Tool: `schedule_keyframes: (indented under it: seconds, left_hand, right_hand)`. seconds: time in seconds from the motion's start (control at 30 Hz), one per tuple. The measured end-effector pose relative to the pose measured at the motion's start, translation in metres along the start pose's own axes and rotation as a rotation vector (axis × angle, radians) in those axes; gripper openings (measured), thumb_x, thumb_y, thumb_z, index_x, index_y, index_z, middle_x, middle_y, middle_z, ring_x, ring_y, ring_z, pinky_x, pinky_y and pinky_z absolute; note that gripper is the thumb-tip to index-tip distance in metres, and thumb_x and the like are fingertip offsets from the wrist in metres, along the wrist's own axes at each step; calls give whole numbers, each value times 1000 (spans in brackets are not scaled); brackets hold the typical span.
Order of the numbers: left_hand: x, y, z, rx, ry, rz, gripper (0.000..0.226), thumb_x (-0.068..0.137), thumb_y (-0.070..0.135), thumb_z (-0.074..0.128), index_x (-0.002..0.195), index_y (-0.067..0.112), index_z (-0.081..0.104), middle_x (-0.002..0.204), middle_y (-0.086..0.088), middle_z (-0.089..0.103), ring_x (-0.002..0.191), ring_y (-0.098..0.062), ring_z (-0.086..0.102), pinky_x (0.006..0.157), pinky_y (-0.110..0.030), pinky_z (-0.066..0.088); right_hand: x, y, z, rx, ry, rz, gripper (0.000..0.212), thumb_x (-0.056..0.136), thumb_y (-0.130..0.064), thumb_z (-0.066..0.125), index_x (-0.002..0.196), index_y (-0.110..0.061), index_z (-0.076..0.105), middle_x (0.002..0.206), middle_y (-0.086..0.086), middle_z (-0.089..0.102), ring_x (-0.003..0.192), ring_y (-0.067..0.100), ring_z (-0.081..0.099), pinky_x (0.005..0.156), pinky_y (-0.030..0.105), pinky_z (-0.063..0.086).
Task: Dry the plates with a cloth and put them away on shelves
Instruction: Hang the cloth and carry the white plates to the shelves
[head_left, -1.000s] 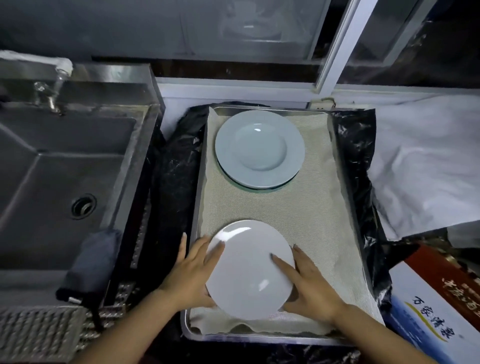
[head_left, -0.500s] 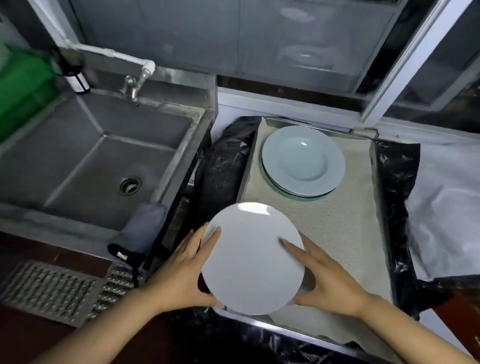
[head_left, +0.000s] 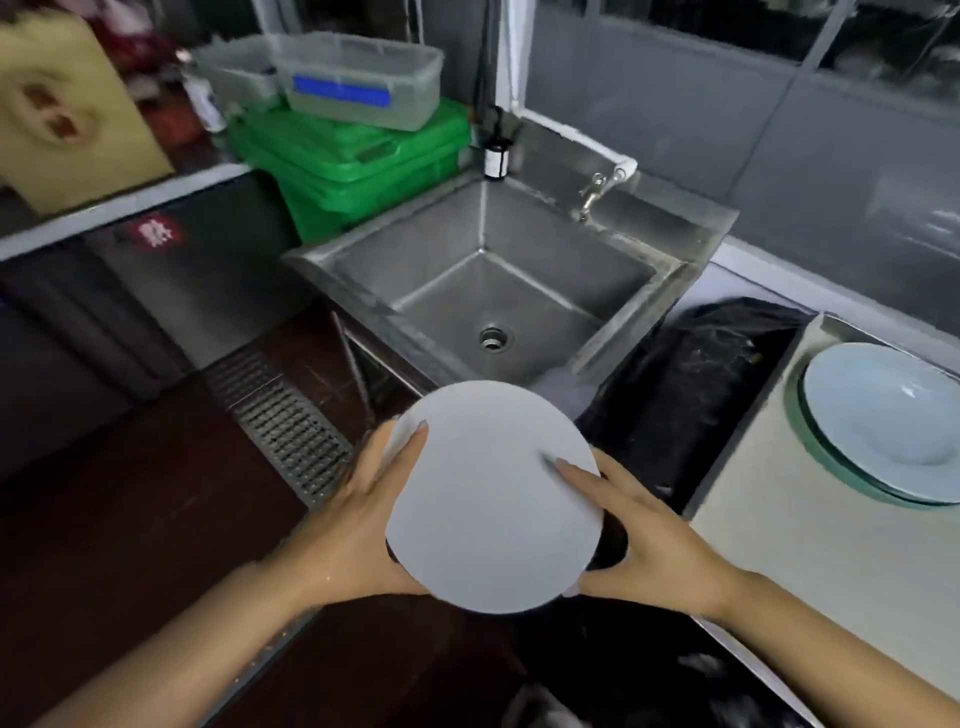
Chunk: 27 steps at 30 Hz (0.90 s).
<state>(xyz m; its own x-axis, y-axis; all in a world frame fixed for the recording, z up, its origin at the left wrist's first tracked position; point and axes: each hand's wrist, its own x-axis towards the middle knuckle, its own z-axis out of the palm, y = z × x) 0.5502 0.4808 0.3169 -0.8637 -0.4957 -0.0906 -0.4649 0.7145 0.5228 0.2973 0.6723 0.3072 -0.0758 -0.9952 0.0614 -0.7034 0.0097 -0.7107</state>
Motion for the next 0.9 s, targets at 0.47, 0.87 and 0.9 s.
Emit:
schedule_keyframes:
  seconds: [0.47,0.87,0.9]
  left_hand:
    - [-273,-157,-112,69,331,-448,146,45,85,71,147,39,-24,156,16,-11,143,-3,-23,121,-44,2]
    - [-391,-239,-163,8,714,-837,140,47,79,72,151,37,-13,159,-3,4,146,-23,12,110,-57,35]
    - [-400,-246,-168,18,736,-878,140,48,80,72,151,37,-12,159,-6,5,147,-27,13,109,-59,36]
  right_hand:
    - [175,-215,191,54,-365,-362,109,61,-45,90,148,-49,25,157,-20,17,146,3,19,117,34,29]
    - [351,-373,326,-43,-698,-703,115,54,-62,76,135,-64,-6,142,-37,0,136,-6,11,115,26,19]
    - [367,-386,338,-47,-736,-745,116,58,-51,82,137,-61,-3,145,-34,0,136,-7,10,116,22,20]
